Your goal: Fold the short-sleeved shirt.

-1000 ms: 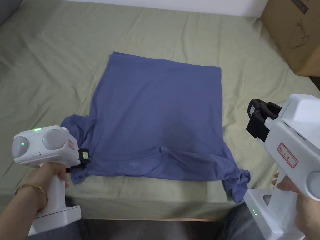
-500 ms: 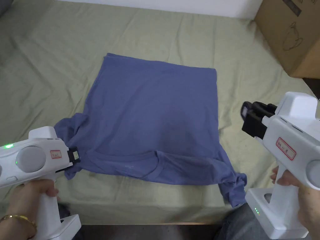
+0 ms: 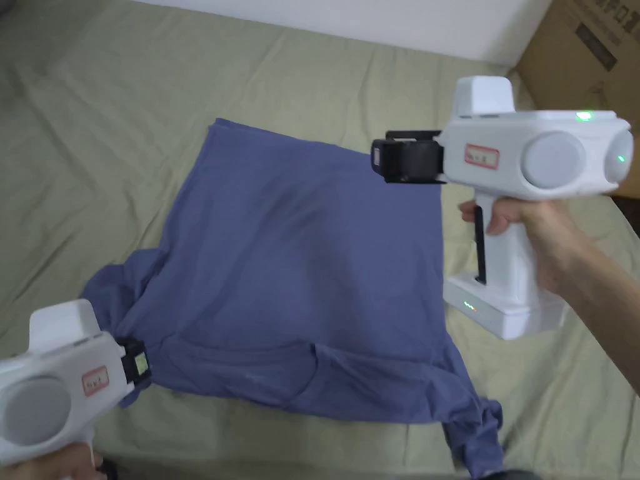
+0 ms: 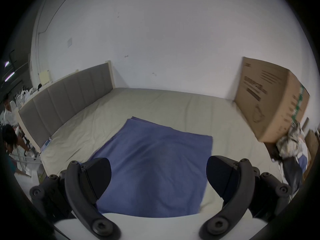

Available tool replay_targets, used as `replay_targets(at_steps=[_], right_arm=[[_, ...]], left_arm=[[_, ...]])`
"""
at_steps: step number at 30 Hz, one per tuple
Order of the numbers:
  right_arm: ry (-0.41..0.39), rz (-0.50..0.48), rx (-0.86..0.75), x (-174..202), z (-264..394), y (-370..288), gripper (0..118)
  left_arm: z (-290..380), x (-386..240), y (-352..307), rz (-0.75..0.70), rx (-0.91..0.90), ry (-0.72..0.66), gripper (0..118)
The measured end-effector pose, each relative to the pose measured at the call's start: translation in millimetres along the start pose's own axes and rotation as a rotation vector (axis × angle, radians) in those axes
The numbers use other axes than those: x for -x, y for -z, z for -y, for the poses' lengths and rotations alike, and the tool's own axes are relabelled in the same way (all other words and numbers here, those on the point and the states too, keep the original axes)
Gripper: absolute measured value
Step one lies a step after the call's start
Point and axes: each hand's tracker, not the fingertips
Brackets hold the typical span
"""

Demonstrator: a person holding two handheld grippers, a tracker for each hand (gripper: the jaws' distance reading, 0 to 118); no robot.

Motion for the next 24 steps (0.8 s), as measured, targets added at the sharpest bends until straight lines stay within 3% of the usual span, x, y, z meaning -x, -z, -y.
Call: replay_targets(at_steps=[5,17,22,24], right_arm=[[-0.095,-0.04,0.098,34,-64,112,111],[-0.184,0.007,0.363,110,-119,384,111],[-0.136,0.008,0.42,128,-111,463,110],[-0.124,0.006,0.442,130,-106,483,104]], left_arm=[[3,1,2,-0.008,-0.013,-0.013,2],[10,-5,17,-0.077,0.007,-0.028,2],[9,-6,26,-0.097,0.06,-0.048,2],[7,-4,29,-0.099,0.074,-0.063,2]])
